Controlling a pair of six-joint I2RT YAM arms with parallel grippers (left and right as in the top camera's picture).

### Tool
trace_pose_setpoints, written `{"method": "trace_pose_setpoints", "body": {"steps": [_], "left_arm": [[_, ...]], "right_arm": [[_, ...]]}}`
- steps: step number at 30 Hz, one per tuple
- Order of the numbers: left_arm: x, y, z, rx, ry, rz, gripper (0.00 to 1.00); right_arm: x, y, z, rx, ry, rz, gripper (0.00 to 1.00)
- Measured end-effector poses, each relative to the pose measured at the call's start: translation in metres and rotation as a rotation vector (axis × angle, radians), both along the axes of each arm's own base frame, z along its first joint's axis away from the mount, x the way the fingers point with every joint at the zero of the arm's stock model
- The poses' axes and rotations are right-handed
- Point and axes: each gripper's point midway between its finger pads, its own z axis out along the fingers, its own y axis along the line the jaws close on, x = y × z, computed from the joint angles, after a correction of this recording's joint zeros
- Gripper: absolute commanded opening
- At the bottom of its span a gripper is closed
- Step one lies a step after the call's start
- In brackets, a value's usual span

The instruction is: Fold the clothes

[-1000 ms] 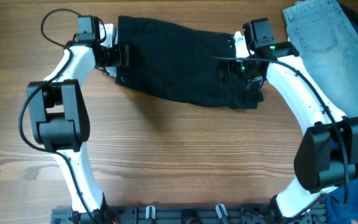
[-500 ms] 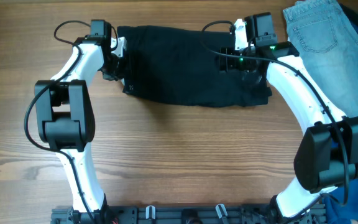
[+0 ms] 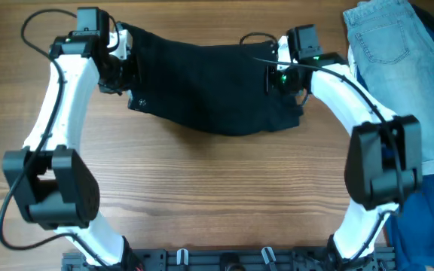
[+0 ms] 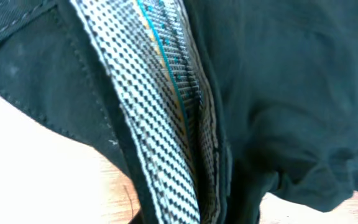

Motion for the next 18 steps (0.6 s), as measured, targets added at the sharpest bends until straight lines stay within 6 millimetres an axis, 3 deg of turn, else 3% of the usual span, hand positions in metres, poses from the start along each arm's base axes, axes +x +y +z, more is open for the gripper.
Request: {"method": "trace_pose_setpoints", "body": {"steps": [11,15,18], "left_arm": [[-0.017,-0.002,0.037,-0.009,-0.058,-0.04,0.04],[-0.017,-0.025,0.046,-0.059,-0.089,-0.097,0.04],[-0.01,-0.061,0.048,-0.072,-0.137,-0.187,0.04]], "right_arm": [[-0.011,-0.007,-0.051,0.031,0.158,-0.064,0.04],[-0.008,-0.008,-0.049,0.066,0.156,-0.071,0.04],[-0.007,-0.003,-0.047,0.098,0.15,-0.06,0.04]]}}
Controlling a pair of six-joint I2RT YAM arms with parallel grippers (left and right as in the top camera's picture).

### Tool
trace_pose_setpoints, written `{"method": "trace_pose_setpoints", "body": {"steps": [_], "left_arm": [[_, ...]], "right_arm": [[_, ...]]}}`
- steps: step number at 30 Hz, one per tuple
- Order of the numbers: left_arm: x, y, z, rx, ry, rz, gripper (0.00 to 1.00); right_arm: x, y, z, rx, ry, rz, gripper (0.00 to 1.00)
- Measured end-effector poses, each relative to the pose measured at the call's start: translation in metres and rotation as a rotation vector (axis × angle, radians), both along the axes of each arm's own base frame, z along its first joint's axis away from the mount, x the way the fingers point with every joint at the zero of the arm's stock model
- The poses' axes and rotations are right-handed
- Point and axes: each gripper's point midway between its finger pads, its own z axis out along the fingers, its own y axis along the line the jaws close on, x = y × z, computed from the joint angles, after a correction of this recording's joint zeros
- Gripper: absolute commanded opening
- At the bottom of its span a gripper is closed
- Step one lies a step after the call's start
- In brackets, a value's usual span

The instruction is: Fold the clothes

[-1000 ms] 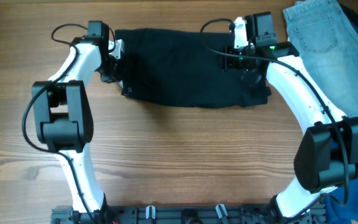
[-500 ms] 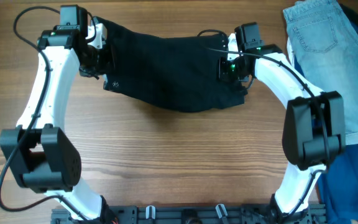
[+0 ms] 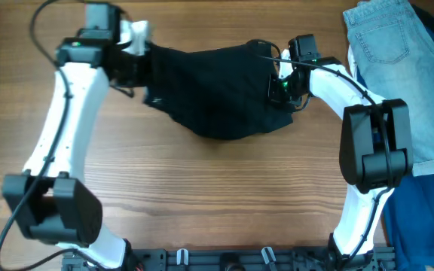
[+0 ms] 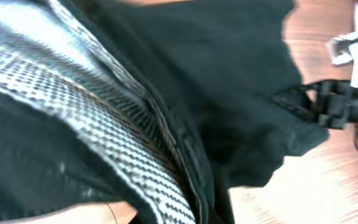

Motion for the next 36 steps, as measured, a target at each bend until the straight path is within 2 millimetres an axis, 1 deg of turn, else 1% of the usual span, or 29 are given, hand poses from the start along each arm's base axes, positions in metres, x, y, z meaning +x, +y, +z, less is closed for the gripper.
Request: {"method": "trace_pose_setpoints", "body": {"steps": [2,6,7,9,10,11,13,14,15,16,17,18,19,20,23,25,28,30,32,36], "left_arm": [[0.005,-0.037,-0.007,-0.011,-0.028,-0.084,0.04],[0.006,-0.088,-0.033,-0.02,-0.02,-0.194,0.04],[0.006,-0.1,-0.044,-0.02,-0.011,-0.22,0.04],[0.006,-0.112,-0.057,-0.018,0.002,-0.243,0.04],[0.007,-0.116,-0.062,-0.018,0.004,-0.25,0.04],[0.009,-0.119,-0.067,-0.019,0.005,-0.254,0.04],[0.012,-0.124,-0.073,-0.021,0.001,-0.26,0.04],[0.016,-0.129,-0.073,-0.028,-0.021,-0.267,0.04],[0.019,-0.132,-0.071,-0.033,-0.039,-0.269,0.04],[0.022,-0.135,-0.069,-0.039,-0.058,-0.272,0.04],[0.026,-0.139,-0.065,-0.046,-0.087,-0.277,0.07],[0.029,-0.144,-0.062,-0.052,-0.111,-0.283,0.24],[0.031,-0.149,-0.06,-0.057,-0.128,-0.291,0.68],[0.032,-0.155,-0.057,-0.063,-0.15,-0.3,1.0],[0.036,-0.176,-0.046,-0.091,-0.219,-0.331,1.0],[0.032,-0.194,-0.041,-0.107,-0.253,-0.365,1.0],[0.027,-0.209,-0.037,-0.123,-0.27,-0.395,1.0],[0.025,-0.208,-0.038,-0.123,-0.263,-0.396,1.0],[0.024,-0.204,-0.042,-0.115,-0.241,-0.39,1.0],[0.017,-0.198,-0.049,-0.101,-0.195,-0.386,1.0]], "right_arm": [[0.001,0.004,0.002,0.027,-0.005,0.005,0.04],[0.009,0.015,0.011,0.096,-0.045,0.021,0.04],[0.014,0.021,0.017,0.141,-0.07,0.03,0.04],[0.021,0.022,0.032,0.188,-0.107,0.028,0.03],[0.027,0.02,0.045,0.207,-0.138,0.018,0.04],[0.033,0.015,0.064,0.225,-0.183,0.003,0.04],[0.046,-0.002,0.11,0.25,-0.289,-0.034,0.04],[0.055,-0.025,0.165,0.268,-0.415,-0.073,0.04],[0.058,-0.041,0.197,0.27,-0.489,-0.097,0.04],[0.058,-0.05,0.213,0.269,-0.522,-0.114,0.04],[0.056,-0.066,0.238,0.266,-0.577,-0.139,0.04],[0.054,-0.077,0.25,0.263,-0.602,-0.157,0.04],[0.052,-0.086,0.258,0.26,-0.617,-0.173,0.04],[0.051,-0.089,0.258,0.26,-0.613,-0.178,0.04],[0.049,-0.09,0.249,0.263,-0.577,-0.184,0.04],[0.049,-0.088,0.247,0.263,-0.573,-0.182,0.04],[0.048,-0.088,0.246,0.257,-0.573,-0.175,0.05],[0.046,-0.088,0.243,0.253,-0.562,-0.172,0.04],[0.044,-0.089,0.239,0.241,-0.549,-0.168,0.05],[0.041,-0.096,0.218,0.176,-0.498,-0.179,0.05]]}}
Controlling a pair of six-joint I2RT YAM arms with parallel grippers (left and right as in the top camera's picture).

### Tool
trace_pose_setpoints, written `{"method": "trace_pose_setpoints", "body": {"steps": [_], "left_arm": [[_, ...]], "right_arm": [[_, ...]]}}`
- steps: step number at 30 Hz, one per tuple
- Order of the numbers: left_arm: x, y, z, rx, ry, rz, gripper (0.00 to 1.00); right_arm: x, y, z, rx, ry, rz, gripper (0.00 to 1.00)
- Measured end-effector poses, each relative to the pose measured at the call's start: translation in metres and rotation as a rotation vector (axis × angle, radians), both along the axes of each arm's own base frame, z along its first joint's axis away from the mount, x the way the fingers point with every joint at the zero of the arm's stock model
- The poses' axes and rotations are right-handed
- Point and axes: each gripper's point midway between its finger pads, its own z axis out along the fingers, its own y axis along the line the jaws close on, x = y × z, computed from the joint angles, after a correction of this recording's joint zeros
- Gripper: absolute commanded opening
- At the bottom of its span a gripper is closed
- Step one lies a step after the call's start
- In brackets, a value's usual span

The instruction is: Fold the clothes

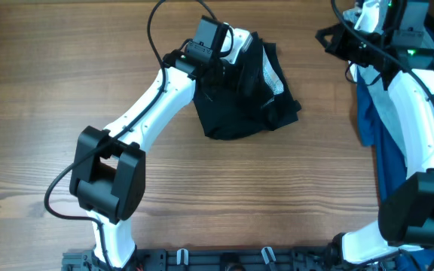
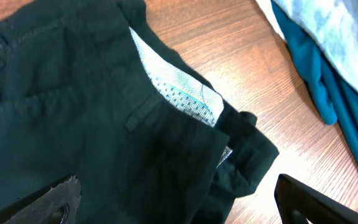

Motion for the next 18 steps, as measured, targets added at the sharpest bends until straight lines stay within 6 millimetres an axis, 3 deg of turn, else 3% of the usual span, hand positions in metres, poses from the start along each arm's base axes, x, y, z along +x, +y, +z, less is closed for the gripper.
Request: {"method": "trace_pose_setpoints", "body": {"steps": [3,9,13,18], "left_arm": [[-0.011,-0.01,-0.009,0.023,0.015,-0.044,1.0],[-0.055,-0.039,-0.066,0.204,0.029,-0.247,1.0],[-0.069,-0.027,-0.085,0.319,0.036,-0.336,1.0],[-0.065,-0.008,-0.094,0.452,-0.013,-0.378,1.0]], "right_arm": [[0.002,-0.006,-0.018,-0.039,0.038,-0.013,0.06],[0.001,-0.009,-0.026,-0.076,0.048,-0.005,0.06],[0.0,-0.01,-0.027,-0.088,0.047,0.003,0.06],[0.0,-0.01,-0.028,-0.091,0.047,0.004,0.06]]}}
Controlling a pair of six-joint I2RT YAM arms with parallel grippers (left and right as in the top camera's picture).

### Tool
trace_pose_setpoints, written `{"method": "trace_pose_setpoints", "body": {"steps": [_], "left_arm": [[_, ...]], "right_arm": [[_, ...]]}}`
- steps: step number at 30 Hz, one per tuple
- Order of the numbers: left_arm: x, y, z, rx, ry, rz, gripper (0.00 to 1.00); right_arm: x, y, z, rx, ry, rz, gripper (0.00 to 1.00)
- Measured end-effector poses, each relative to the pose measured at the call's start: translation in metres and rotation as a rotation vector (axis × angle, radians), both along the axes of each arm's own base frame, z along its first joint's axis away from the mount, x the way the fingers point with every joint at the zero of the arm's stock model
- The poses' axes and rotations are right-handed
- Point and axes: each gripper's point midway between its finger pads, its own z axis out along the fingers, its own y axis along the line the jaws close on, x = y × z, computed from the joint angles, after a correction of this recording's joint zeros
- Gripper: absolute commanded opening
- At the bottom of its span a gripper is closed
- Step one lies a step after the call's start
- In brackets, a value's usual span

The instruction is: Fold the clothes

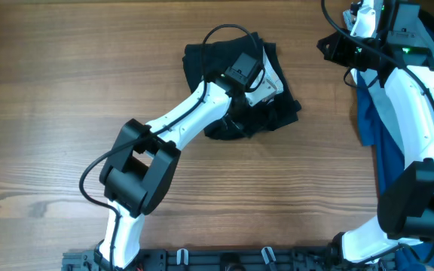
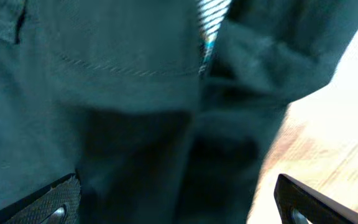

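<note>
The black garment (image 1: 232, 90) lies bunched in a rough fold at the table's upper middle, with a patch of white dotted lining (image 1: 271, 75) showing on its right side. My left gripper (image 1: 258, 96) hovers low over the garment's right half. In the left wrist view it (image 2: 179, 202) is open: its two fingers (image 2: 48, 202) stand wide apart with dark cloth (image 2: 123, 93) filling the space beneath, nothing pinched. My right gripper (image 1: 331, 47) is at the top right, away from the black garment; its jaws cannot be made out.
A pile of blue clothes, light denim over teal cloth (image 1: 398, 120), runs down the right edge under the right arm. The bare wooden table (image 1: 89, 113) spreads to the left and front of the garment.
My left gripper was over the garment's upper left edge and is now low over its right half, still open. The garment and right arm have barely changed.
At first both grippers held the black garment stretched between them by its ends. Then the ends were closer together, the cloth sagging. Later it lay bunched at the middle, left gripper open above it, right gripper off at the top right. Now the left hovers lower.
</note>
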Motion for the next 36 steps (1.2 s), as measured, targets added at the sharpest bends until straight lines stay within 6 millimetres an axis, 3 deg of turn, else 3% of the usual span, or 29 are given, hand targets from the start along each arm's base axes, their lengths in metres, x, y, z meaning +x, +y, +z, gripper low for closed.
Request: {"method": "trace_pose_setpoints", "body": {"steps": [3,6,8,9,10,11,16,18,21,23,26,27,31,32,36], "left_arm": [[0.002,0.007,-0.014,0.065,-0.014,-0.026,1.0],[-0.009,0.017,-0.033,0.142,0.024,-0.067,1.0],[-0.011,0.017,-0.034,0.164,0.014,-0.09,0.98],[-0.011,0.017,-0.034,0.167,0.011,-0.095,0.8],[-0.011,0.017,-0.034,0.172,0.007,-0.096,0.69],[-0.01,0.017,-0.034,0.173,0.002,-0.097,0.66],[0.006,0.016,-0.033,0.187,-0.073,-0.078,0.11],[0.017,0.013,-0.03,0.184,-0.119,-0.05,0.04],[0.036,0.014,-0.025,0.187,-0.198,0.06,0.04],[0.05,0.026,-0.024,0.193,-0.224,0.176,0.04],[0.072,0.065,-0.024,0.191,-0.207,0.383,0.04],[0.087,0.097,-0.024,0.19,-0.191,0.52,0.04],[0.117,0.186,-0.024,0.167,-0.161,0.873,0.04],[0.125,0.218,-0.023,0.153,-0.157,0.998,0.04],[0.147,0.299,-0.018,0.083,-0.187,1.299,0.04]], "right_arm": [[0.0,0.0,0.0,-0.002,0.0,-0.001,0.06],[0.001,-0.003,-0.001,-0.015,0.0,-0.009,0.06],[0.001,-0.004,-0.002,-0.021,0.001,-0.014,0.06],[0.001,-0.004,-0.002,-0.022,0.001,-0.015,0.06],[0.001,-0.004,-0.002,-0.024,0.001,-0.016,0.06],[0.001,-0.004,-0.002,-0.024,0.001,-0.016,0.06],[0.0,-0.004,-0.003,-0.024,0.007,-0.017,0.06],[0.0,-0.005,-0.003,-0.026,0.008,-0.019,0.06],[0.0,-0.005,-0.003,-0.029,0.009,-0.021,0.06],[0.0,-0.006,-0.003,-0.029,0.009,-0.021,0.06],[0.0,-0.006,-0.003,-0.029,0.009,-0.021,0.06],[0.0,-0.006,-0.003,-0.029,0.009,-0.021,0.06],[0.0,-0.006,-0.003,-0.029,0.009,-0.021,0.06],[0.0,-0.006,-0.003,-0.029,0.009,-0.021,0.06],[0.0,-0.006,-0.003,-0.029,0.009,-0.021,0.06]]}}
